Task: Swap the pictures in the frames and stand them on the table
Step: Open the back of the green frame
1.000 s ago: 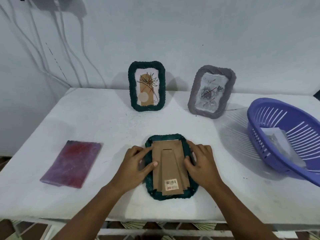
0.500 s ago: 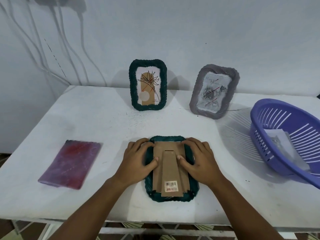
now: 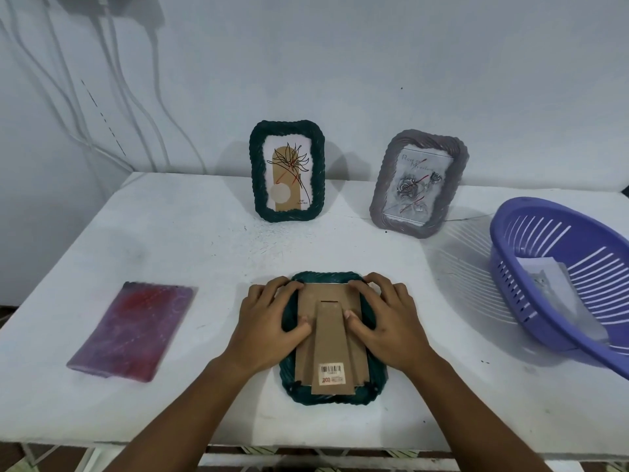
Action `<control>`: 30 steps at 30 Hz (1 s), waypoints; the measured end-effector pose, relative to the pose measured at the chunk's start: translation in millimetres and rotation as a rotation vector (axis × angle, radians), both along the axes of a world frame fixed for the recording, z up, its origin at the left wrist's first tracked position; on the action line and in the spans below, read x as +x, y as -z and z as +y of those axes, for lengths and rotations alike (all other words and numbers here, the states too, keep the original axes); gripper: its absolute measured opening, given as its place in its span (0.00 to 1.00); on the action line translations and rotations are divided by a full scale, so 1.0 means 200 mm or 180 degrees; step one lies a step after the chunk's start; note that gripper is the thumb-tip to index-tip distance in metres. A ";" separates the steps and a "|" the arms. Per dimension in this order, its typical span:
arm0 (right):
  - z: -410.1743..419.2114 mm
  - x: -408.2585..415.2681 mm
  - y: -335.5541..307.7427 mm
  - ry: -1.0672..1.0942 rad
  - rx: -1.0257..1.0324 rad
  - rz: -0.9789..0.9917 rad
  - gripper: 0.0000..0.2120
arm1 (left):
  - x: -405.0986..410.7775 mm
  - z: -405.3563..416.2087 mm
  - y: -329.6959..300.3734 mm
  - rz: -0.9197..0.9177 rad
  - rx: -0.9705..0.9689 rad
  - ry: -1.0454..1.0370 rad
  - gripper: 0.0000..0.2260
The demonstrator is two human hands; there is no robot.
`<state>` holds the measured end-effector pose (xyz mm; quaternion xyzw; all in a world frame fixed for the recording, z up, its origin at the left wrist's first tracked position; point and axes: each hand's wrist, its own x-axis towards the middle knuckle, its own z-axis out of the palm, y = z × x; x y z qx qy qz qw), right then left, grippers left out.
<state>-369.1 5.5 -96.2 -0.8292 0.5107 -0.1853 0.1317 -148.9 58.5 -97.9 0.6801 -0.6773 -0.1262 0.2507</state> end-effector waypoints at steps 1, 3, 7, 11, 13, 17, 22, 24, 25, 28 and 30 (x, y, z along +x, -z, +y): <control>0.00 0.00 0.00 0.0002 0.0017 0.0039 0.29 | 0.00 -0.01 0.00 -0.0028 0.0021 -0.0005 0.30; -0.01 0.01 -0.01 0.0000 0.0062 0.0100 0.30 | -0.01 -0.02 -0.01 -0.0062 0.0071 -0.0016 0.32; -0.03 0.01 -0.01 0.0000 0.0114 0.0124 0.33 | -0.02 -0.04 -0.02 -0.0082 0.0101 -0.0032 0.33; -0.07 0.00 -0.01 -0.0043 0.0126 0.0118 0.32 | -0.02 -0.06 -0.02 -0.0186 0.0126 -0.0068 0.34; -0.08 0.00 0.00 -0.0073 0.0140 0.0101 0.31 | -0.02 -0.08 -0.02 -0.0254 0.0142 -0.0075 0.35; -0.10 0.01 0.00 -0.0018 0.0100 0.0085 0.30 | -0.01 -0.09 -0.02 -0.0307 0.0179 -0.0062 0.36; -0.11 0.01 0.00 0.0016 0.0187 -0.0094 0.29 | 0.00 -0.11 -0.04 -0.0280 0.0257 -0.0042 0.37; -0.07 -0.01 -0.02 -0.0025 0.0258 -0.0377 0.27 | 0.00 -0.09 -0.04 -0.0158 0.0212 0.0000 0.36; -0.04 -0.03 -0.03 -0.0083 0.0320 -0.0539 0.25 | 0.01 -0.06 -0.03 -0.0061 0.0111 0.0022 0.34; 0.12 -0.14 -0.04 -0.0388 0.0457 -0.0967 0.19 | 0.03 0.10 -0.01 0.0486 -0.0342 0.0176 0.26; 0.23 -0.21 -0.04 -0.0613 0.0384 -0.0943 0.18 | 0.05 0.20 0.00 0.0710 -0.0502 0.0431 0.22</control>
